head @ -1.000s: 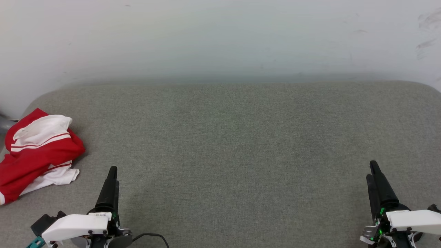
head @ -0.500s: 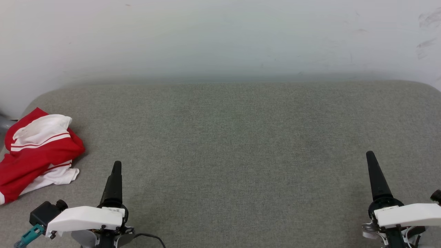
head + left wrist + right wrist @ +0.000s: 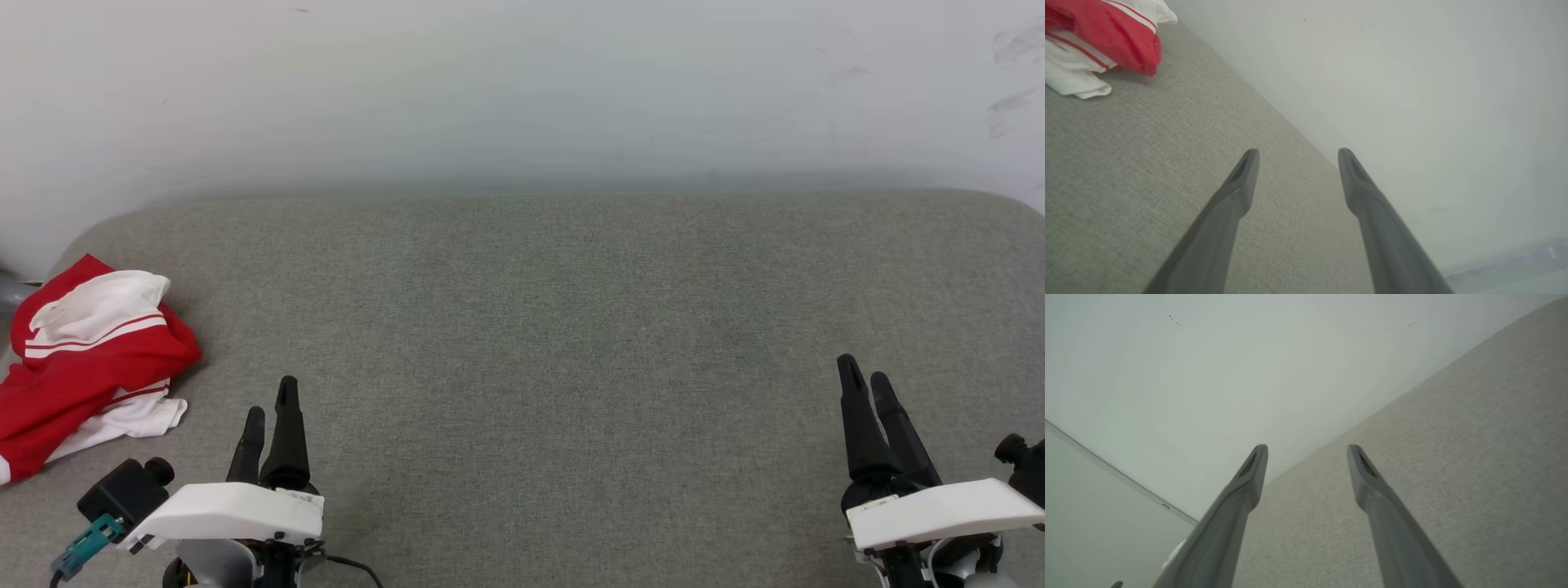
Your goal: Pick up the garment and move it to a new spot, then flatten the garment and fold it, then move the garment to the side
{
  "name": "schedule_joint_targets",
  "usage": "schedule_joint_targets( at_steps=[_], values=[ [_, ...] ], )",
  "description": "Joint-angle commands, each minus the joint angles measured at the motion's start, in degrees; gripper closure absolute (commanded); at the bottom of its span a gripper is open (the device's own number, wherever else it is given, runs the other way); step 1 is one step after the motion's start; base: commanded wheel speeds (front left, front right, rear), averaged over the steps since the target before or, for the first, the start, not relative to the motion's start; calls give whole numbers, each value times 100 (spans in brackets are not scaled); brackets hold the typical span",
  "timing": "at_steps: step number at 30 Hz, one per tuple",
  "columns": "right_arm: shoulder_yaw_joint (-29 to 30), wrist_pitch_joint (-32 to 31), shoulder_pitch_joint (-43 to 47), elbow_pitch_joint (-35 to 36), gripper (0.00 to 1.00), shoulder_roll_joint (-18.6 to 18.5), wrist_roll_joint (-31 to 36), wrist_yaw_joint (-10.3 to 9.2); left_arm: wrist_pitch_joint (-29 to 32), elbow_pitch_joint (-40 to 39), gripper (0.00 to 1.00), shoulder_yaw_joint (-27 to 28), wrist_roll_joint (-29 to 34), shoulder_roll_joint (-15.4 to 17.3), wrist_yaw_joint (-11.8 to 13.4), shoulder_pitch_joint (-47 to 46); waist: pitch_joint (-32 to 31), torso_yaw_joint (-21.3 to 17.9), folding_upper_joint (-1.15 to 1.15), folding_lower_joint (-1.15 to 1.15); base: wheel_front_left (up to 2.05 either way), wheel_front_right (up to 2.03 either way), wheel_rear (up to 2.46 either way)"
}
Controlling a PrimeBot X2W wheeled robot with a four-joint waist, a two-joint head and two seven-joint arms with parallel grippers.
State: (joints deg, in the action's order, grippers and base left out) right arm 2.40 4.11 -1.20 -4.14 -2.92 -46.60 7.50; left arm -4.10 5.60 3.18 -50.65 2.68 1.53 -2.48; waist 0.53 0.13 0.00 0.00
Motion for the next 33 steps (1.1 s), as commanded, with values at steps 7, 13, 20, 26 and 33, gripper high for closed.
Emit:
schedule_joint_targets(
  at_steps=[7,13,20,26,33],
  values=[
    [-128,171,23,131,0,0,775,-1,-168,-145,0,-132,837,18,84,31,2,14,0,0,0,0,0],
    [-173,271,30,156,0,0,1252,0,-273,-168,0,-210,1348,19,131,26,21,35,0,0,0,0,0],
    [-194,382,56,160,0,1,1787,0,-386,-178,0,-304,1941,20,180,60,29,42,0,0,0,0,0],
    [-215,477,89,155,0,2,2192,-1,-480,-213,0,-381,2368,42,230,91,30,41,0,0,0,0,0],
    [-249,575,123,204,0,3,2638,-1,-579,-260,0,-462,2800,51,302,132,30,37,0,0,0,0,0]
  ],
)
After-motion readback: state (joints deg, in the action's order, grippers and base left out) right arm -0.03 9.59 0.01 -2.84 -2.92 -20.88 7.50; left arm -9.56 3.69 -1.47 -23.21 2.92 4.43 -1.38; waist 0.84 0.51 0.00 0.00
